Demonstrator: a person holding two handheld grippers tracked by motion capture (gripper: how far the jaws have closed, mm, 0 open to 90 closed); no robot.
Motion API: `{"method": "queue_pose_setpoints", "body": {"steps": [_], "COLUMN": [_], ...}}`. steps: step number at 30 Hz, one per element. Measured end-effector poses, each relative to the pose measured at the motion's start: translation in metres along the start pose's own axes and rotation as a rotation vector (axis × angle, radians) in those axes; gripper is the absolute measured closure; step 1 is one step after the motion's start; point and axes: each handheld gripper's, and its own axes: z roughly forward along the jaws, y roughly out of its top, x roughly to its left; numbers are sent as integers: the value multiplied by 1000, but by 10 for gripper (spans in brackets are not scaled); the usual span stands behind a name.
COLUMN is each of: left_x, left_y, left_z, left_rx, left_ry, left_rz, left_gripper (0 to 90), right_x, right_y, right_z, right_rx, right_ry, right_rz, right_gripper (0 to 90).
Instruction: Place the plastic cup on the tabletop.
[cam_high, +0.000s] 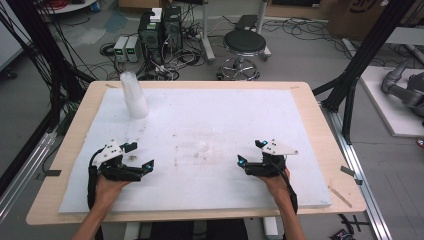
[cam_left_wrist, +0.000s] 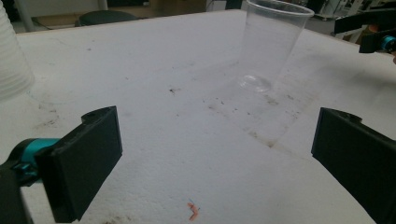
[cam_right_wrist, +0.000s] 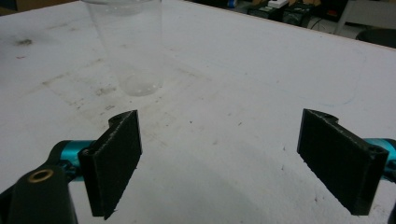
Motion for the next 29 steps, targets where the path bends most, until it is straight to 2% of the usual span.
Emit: {"method": "queue_pose_setpoints", "body": {"steps": [7,16,23,29], "left_x": [-1,-1,-1,-1], "left_y": [0,0,0,0], "left_z": [0,1,0,0], "left_rx": [3,5,1,1], "left_ry": [3,4,3,3], "left_rz": [8,16,11,12], "left_gripper": [18,18,17,18], "right_x": [-1,-8,-7,-8], "right_y": [-2,-10,-11,-12], "right_z": [-1,-4,-5,-6], "right_rx": [-23,-53,-67,-77], "right_ry": [-16,-27,-30,-22], "right_rz": [5,43,32,44], "right_gripper": [140,140,140,140]}}
